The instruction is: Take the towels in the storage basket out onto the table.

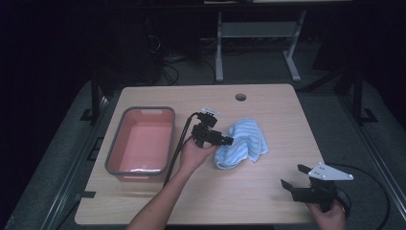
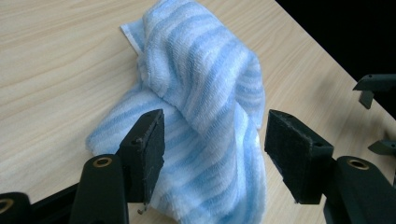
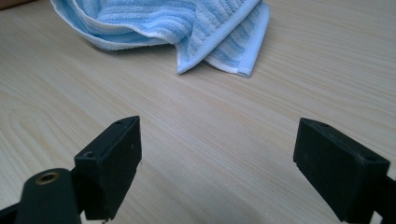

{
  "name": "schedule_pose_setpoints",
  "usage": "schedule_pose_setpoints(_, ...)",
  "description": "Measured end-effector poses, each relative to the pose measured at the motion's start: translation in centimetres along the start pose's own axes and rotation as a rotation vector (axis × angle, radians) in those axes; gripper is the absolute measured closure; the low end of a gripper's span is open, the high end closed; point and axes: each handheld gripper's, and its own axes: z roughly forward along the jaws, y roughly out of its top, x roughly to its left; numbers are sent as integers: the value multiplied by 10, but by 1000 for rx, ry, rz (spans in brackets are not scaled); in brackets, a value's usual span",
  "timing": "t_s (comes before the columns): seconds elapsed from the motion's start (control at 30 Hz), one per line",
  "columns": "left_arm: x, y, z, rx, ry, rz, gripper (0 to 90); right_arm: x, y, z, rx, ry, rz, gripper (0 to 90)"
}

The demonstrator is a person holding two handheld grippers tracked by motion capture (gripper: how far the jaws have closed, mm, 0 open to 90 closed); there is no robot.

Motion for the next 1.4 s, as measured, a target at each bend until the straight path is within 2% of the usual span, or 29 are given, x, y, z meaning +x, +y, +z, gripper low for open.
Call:
schedule_pose_setpoints(0.07,0,-2,-1,-1,-5,0,359,0,0,0,1,0,1,148)
schedule_pose_setpoints(0.13,1,-6,-2,-6,-30,-19,331,0,0,0,0,1,3,148)
schedule_pose_setpoints(0.27,1,-12,-3,-6,-31,-18,319,2,1,0,3,-1,-2,148)
schedule_pose_setpoints(0.53,1,-21,-11,-7,-35,0,312,2,0,1,8,-1,-1,148)
schedule_pose_setpoints(0.63,1,-24,-16,-4,-25,10,312,2,0,2,10,-1,-2,148)
schedule_pose_setpoints(0.7,2,-26,-19,-8,-34,7,312,2,0,2,12,-1,-1,149)
schedule_pose_setpoints(0.83,-1,-31,-24,-12,-24,23,312,2,0,2,17,-3,1,148)
schedule_pose_setpoints(1.13,-9,-48,-30,-8,-42,56,312,1,-2,3,22,-7,9,148)
schedule_pose_setpoints(1.4,-8,-61,-36,-21,-64,46,305,1,-2,3,28,-8,8,148)
